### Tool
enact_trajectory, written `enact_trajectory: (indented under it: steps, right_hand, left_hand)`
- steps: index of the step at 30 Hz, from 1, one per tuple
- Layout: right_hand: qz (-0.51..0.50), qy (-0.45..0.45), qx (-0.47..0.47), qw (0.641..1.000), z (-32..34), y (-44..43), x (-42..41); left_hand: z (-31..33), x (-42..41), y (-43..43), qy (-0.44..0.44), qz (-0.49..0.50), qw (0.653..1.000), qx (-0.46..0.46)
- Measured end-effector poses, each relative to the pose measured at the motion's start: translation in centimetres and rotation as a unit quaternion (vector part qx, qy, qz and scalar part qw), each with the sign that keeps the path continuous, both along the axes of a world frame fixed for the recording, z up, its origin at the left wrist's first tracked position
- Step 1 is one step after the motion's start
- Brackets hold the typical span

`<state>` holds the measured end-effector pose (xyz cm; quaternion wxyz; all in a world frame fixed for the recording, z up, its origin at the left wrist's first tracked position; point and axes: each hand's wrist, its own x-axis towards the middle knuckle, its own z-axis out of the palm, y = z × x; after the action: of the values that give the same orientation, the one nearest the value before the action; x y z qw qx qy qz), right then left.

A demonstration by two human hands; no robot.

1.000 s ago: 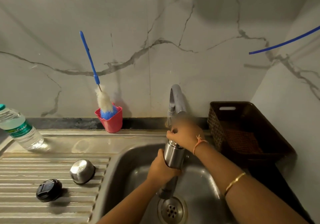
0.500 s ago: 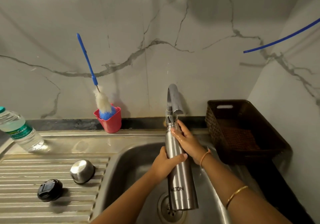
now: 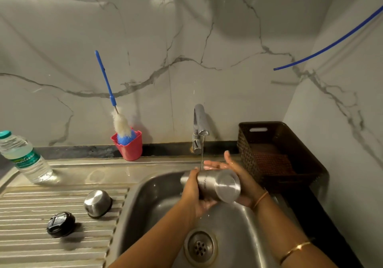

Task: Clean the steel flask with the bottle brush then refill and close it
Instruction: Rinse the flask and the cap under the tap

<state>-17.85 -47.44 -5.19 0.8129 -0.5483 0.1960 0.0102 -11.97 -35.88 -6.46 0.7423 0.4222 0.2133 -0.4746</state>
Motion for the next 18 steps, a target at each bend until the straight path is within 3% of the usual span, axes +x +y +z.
enact_trajectory:
  steps: [3,6,9,14,18]
  right_hand:
    - [-0.011,-0.097,0.043,0.994,0.0,-0.3,-0.3]
    - [-0.005,-0.134,-0.035,0.990,-0.8,0.5,-0.2]
    - [-0.019,-0.100,-0.164,0.981,-1.3,1.5,0.6]
    - [-0.108,-0.039,-0.310,0.944,-0.5,2.4,3.6]
    - [-0.116,-0.010,-0.362,0.925,1.3,2.3,6.2]
  left_hand:
    - [0.5,1.1,-0.5,0.070,0.043,0.996,-0.033]
    - [0.6,1.5,-0.5,0.089,0.036,0.995,-0.027]
    - [-0.1,1.8,-0.1,0.108,0.031,0.994,-0.009]
    - [-1.1,3.0,1.0,0.023,-0.176,0.981,0.080]
    - [-0.5,3.8,1.2,-0.034,-0.228,0.961,0.153]
